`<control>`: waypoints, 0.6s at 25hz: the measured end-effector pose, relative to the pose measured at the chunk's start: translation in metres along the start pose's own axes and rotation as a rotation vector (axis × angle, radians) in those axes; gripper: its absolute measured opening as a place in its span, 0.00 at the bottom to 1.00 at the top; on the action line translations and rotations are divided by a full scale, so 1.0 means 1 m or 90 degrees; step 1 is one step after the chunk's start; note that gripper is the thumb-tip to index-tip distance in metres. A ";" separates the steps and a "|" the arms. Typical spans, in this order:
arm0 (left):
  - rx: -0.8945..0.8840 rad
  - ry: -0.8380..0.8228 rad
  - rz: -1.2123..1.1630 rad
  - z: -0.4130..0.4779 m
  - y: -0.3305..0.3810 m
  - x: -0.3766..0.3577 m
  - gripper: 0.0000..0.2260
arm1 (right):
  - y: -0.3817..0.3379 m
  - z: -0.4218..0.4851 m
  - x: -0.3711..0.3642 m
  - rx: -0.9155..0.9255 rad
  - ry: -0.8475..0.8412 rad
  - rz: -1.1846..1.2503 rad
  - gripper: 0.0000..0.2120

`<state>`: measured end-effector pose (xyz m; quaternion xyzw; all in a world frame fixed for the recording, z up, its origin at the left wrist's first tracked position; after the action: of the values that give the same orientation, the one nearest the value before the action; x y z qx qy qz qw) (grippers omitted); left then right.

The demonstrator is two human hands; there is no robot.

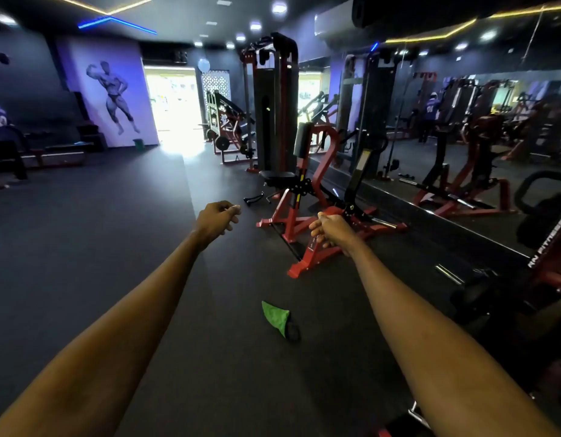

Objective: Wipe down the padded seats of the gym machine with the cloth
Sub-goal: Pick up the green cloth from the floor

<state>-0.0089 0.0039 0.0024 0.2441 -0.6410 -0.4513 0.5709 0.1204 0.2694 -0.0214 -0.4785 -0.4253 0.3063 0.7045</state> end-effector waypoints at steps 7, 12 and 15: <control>0.042 -0.005 -0.015 0.018 -0.023 -0.026 0.12 | 0.051 0.019 -0.006 -0.047 -0.042 -0.024 0.21; 0.072 -0.011 -0.017 0.041 -0.048 -0.057 0.12 | 0.092 0.051 -0.017 -0.080 -0.066 -0.028 0.21; 0.097 -0.028 -0.011 0.065 -0.073 -0.074 0.12 | 0.120 0.073 -0.030 -0.107 -0.074 -0.041 0.22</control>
<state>-0.0685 0.0503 -0.0945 0.2827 -0.6836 -0.4115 0.5323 0.0392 0.3172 -0.1300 -0.5031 -0.5049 0.2741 0.6456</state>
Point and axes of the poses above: each hand's wrist, its own z-axis towards the middle knuckle, its own x-axis out of the back of the hand, y = z × x, the point moved 1 cm from there along z, towards the middle knuckle, and after that the axes turned 12 degrees about x, right-handed, at the moved point
